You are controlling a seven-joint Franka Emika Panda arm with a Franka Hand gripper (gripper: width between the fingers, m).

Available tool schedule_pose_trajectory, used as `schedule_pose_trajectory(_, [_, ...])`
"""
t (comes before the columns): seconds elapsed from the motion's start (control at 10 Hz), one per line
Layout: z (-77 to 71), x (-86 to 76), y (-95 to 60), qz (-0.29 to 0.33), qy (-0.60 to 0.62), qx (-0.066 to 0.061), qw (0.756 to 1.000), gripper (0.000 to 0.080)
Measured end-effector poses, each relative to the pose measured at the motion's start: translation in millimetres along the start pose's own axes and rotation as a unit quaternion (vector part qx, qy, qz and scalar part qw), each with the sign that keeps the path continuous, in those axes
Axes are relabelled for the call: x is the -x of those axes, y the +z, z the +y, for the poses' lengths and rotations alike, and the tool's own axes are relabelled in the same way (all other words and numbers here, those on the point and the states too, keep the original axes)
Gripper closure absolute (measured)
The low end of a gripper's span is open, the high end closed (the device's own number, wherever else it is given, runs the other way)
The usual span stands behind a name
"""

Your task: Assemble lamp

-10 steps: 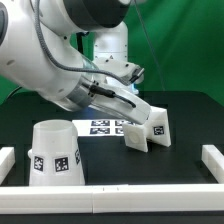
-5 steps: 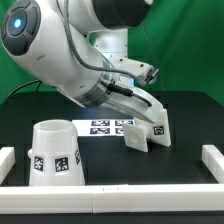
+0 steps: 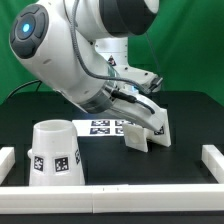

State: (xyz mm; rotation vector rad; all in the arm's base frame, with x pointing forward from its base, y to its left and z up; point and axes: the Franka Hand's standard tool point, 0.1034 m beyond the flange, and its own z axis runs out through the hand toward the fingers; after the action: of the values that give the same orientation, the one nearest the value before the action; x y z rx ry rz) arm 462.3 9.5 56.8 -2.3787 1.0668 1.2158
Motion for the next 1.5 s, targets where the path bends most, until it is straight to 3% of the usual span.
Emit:
schedule_pose_trajectory(0.1, [-0.4,0.4,-0.5,-0.001,0.001,0.001,1.0,0.0101])
schedule_pose_trajectory(0.2, [0.5,0.8,-1.3,-0.002,0.0,0.019,1.0,0.0101])
schedule_pose_trajectory(0.7, [3.8,0.8,2.9,-0.033,0.008,0.016,0.999,0.0101])
schedule_pose_trajectory(0.8, [7.9,0.0,3.3,-0.063,0.013,0.021,0.998,0.0101])
schedule_pose_trajectory(0.9, [13.4,2.8,1.1,-0.114,0.015,0.034,0.993,0.0101])
schedule_pose_trajectory(1.0, [12.3,-4.0,-1.6,-0.118,0.015,0.036,0.992,0.0101])
schedule_pose_trajectory(1.5, [10.6,-3.5,1.1,-0.116,0.013,0.038,0.992,0.0101])
